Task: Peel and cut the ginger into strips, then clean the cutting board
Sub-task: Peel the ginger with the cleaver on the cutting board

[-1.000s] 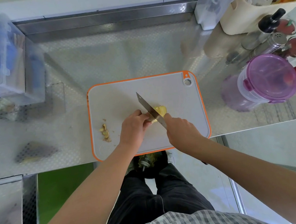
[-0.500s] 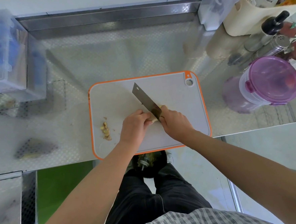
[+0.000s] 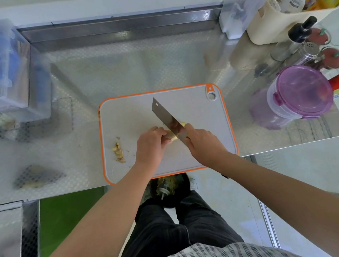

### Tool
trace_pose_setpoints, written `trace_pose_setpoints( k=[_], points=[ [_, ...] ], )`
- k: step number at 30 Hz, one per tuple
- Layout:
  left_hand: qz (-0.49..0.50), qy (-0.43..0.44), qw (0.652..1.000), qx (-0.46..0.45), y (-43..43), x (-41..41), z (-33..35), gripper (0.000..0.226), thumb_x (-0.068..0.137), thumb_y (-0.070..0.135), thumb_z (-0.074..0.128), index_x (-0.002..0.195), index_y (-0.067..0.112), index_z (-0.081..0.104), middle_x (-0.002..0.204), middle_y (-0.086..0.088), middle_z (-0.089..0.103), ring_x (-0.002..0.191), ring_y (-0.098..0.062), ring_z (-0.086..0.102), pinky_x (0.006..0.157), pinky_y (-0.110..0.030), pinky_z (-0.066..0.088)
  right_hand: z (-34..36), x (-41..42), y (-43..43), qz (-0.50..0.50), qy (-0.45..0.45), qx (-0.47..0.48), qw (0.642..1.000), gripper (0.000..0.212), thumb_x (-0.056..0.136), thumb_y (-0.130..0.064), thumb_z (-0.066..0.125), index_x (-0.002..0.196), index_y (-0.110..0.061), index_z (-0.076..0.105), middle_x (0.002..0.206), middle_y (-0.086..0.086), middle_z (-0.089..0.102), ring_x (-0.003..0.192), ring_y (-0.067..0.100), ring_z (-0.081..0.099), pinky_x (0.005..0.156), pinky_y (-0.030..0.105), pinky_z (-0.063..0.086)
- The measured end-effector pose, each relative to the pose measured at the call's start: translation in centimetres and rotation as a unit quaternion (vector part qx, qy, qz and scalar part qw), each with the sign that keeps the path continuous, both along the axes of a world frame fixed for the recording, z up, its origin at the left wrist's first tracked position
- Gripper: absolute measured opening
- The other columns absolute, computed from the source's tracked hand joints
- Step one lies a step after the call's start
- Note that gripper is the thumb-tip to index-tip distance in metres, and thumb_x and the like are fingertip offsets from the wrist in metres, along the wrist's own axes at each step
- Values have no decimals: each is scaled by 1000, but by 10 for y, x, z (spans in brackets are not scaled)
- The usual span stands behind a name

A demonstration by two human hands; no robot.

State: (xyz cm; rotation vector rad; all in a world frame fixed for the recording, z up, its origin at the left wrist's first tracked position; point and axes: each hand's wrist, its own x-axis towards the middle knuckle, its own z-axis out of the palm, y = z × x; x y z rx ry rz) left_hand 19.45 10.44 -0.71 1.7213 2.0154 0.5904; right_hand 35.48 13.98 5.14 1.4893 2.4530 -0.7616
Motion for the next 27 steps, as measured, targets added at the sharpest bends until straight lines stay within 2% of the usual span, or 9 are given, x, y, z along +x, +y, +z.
trace_pose_setpoints(
  k=[6, 11, 15, 20, 23, 27],
  points=[
    [3, 10, 1000, 3, -1, -1, -2, 23, 77, 19, 78, 95, 6, 73, 91, -8, 71, 77, -26, 65, 69, -24, 39, 2, 0, -2, -10, 19, 9, 1000, 18, 100, -16, 35, 115, -8, 37, 71, 0, 41, 63, 27, 44, 57, 35, 34],
    [1, 0, 1000, -1, 0, -1, 0, 25, 77, 19, 79, 97, 5, 73, 92, -9, 71, 79, -28, 64, 71, -32, 46, 1, 0, -3, 2, -18, 1, 1000, 21, 97, -12, 37, 118, -9, 35, 77, 4, 45, 65, 29, 44, 58, 34, 33],
    [3, -14, 1000, -5, 0, -2, -1, 24, 77, 18, 78, 97, 5, 72, 91, -8, 70, 79, -28, 64, 71, -34, 48, 1, 4, -5, 4, -18, 1, 1000, 27, 97, -12, 37, 124, -9, 33, 75, 4, 46, 60, 24, 42, 47, 30, 25],
    [-17, 6, 1000, 3, 0, -1, -2, 18, 76, 13, 78, 90, 5, 72, 83, -8, 67, 69, -29, 62, 62, -30, 42, 1, 3, -4, 11, -32, -11, 999, 23, 97, -10, 38, 120, -8, 36, 65, -1, 37, 52, 15, 35, 46, 28, 24],
    [-31, 23, 999, 6, 1, 0, -2, 13, 77, 11, 77, 88, 6, 72, 79, -7, 64, 64, -29, 61, 57, -34, 45, 1, -2, 2, 7, -39, -20, 999, 22, 96, -10, 39, 118, -7, 37, 65, -1, 35, 55, 17, 38, 49, 29, 29],
    [-32, 19, 999, 8, 0, 0, -4, 11, 74, 8, 78, 84, 5, 72, 73, -8, 62, 59, -28, 59, 53, -29, 40, -3, -13, 4, 1, -51, -22, 998, 22, 96, -8, 39, 118, -6, 38, 74, 4, 43, 63, 23, 45, 53, 31, 32]
  ],
)
